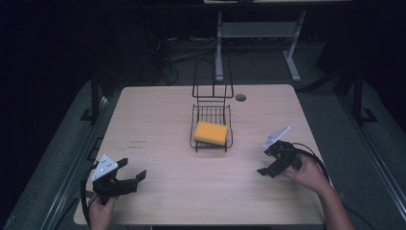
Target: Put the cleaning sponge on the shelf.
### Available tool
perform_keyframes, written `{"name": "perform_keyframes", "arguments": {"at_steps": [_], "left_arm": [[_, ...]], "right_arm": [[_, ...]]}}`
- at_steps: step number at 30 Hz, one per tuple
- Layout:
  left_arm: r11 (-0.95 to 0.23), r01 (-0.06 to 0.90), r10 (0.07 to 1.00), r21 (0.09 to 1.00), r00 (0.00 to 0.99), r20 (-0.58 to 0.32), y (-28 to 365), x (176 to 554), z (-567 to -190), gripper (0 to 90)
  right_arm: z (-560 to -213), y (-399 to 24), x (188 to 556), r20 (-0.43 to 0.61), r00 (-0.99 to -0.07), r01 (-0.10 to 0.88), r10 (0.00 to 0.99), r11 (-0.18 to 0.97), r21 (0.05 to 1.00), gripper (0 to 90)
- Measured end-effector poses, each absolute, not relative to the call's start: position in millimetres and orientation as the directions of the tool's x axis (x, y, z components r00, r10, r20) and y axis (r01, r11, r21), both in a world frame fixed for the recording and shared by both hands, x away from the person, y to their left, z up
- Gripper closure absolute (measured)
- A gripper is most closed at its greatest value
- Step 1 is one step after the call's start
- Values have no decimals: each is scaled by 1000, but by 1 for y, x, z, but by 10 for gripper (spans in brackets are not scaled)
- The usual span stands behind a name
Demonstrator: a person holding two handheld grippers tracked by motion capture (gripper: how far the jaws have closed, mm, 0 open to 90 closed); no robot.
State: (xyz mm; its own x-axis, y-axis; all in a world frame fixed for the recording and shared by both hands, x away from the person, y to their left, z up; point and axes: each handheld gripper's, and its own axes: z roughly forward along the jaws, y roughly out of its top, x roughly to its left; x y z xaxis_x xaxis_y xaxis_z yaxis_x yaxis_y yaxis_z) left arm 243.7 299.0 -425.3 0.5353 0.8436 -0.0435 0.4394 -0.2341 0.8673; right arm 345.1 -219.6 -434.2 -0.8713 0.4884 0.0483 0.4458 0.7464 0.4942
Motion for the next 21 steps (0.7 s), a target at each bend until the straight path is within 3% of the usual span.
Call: {"name": "perform_keyframes", "arguments": {"at_steps": [21], "left_arm": [[-236, 438, 843, 867, 537, -42, 298, 243, -425, 141]], "right_arm": [[-432, -231, 322, 21, -866, 441, 500, 742, 505, 154]]}}
